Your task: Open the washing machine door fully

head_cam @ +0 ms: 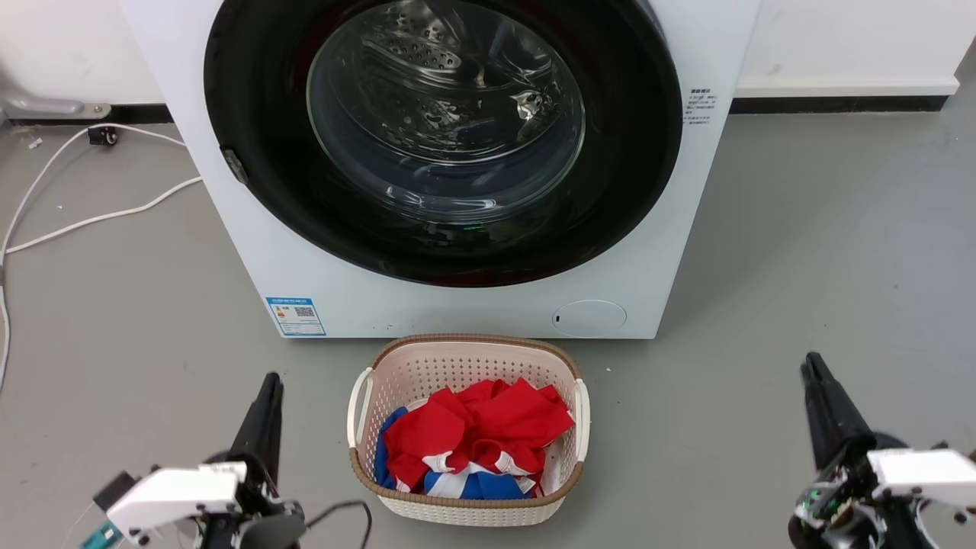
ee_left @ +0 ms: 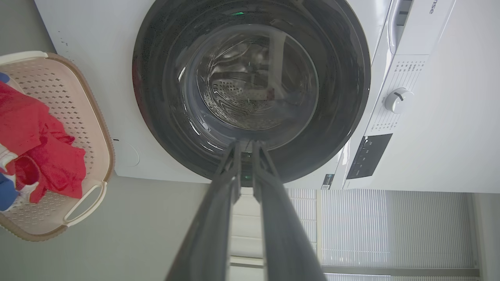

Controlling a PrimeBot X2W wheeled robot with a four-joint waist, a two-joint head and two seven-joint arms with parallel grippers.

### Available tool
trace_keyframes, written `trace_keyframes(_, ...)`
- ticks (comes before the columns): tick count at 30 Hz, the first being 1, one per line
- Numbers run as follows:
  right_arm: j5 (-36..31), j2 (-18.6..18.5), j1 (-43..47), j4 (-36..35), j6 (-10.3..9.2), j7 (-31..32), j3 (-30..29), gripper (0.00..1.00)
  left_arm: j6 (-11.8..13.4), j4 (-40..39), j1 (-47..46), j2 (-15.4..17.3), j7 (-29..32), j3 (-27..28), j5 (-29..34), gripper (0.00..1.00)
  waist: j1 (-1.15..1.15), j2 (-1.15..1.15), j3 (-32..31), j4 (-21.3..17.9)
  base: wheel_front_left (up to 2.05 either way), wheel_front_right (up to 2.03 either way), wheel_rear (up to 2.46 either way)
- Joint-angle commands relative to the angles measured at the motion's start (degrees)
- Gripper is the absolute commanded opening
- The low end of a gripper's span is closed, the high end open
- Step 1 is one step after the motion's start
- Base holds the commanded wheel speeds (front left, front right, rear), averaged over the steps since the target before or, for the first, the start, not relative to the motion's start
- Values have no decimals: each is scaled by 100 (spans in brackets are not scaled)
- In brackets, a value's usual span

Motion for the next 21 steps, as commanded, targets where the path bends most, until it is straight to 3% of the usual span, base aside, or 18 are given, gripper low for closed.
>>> trace_keyframes(1, -12, -1, 0, -23, 0, -13, 7, 100, 0, -12, -5, 1, -8, -14, 1, 100, 0, 0, 0, 0, 0, 0, 0)
trace_keyframes(12, -397, -8, 151, -207, 0, -337, 251, 100, 0, -252, 13, 12, -335, -354, 250, 100, 0, 0, -1, 4, 0, 0, 0)
trace_keyframes(21, -1369, -6, 221, -403, 0, -572, 310, 100, 0, -466, 26, 10, -569, -458, 1416, 100, 0, 0, -4, 16, 0, 0, 0)
